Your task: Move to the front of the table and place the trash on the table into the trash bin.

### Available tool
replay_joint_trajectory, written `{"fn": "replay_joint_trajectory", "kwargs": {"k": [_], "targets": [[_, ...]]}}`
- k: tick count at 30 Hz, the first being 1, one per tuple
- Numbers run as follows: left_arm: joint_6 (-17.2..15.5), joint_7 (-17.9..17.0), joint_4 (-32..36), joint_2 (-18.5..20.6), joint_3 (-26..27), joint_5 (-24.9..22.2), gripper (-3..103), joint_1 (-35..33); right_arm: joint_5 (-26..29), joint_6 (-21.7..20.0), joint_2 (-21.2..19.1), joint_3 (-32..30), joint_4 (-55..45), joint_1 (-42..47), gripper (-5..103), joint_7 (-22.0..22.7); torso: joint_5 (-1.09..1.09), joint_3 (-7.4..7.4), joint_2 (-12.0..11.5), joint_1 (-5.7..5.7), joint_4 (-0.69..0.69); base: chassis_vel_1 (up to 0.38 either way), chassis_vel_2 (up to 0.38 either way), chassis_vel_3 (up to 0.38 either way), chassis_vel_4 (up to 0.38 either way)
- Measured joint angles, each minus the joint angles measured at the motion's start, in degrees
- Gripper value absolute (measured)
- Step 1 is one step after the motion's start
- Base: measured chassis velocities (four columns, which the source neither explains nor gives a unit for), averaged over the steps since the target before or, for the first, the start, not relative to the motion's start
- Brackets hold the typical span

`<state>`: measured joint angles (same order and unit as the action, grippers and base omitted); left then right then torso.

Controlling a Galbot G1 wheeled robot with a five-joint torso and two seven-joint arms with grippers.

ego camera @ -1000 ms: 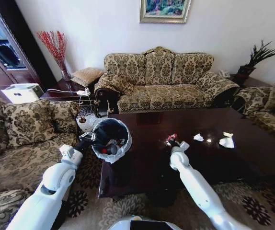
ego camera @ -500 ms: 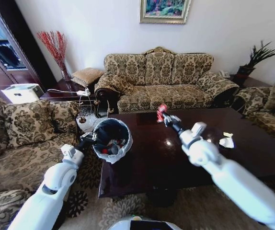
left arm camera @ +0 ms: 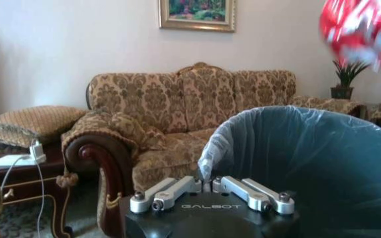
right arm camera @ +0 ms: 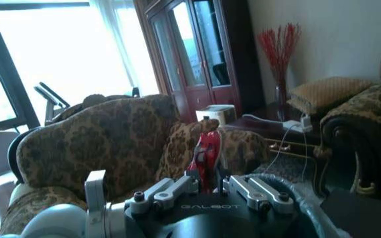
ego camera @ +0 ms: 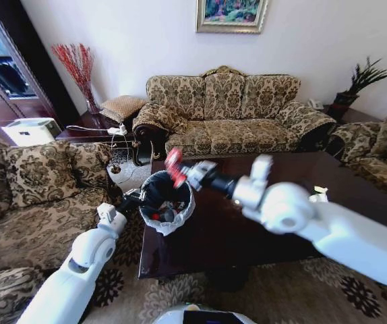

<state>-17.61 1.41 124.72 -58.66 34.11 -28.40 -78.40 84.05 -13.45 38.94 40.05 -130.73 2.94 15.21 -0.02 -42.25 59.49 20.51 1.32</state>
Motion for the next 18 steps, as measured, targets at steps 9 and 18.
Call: {"fn": "replay_joint_trajectory", "kwargs": {"k": [9, 18], "targets": [[0.1, 0.2, 0.3, -0.6, 0.7, -0.2, 3, -0.1, -2.5, -1.9, 3.3, 4.0, 4.5, -1.3, 7, 1.7, 0.01, 0.0, 0.0, 0.01, -0.02, 0.0, 0.0, 0.0, 0.0], [0.3, 0.8, 0.2, -1.7, 0.6, 0.0, 3, 0.2, -2.1, -1.7, 4.0, 3.9, 6.3, -1.2, 11, 5.4, 0.02, 0.0, 0.0, 0.01, -0.02, 0.0, 0.0, 0.0, 0.0]]}}
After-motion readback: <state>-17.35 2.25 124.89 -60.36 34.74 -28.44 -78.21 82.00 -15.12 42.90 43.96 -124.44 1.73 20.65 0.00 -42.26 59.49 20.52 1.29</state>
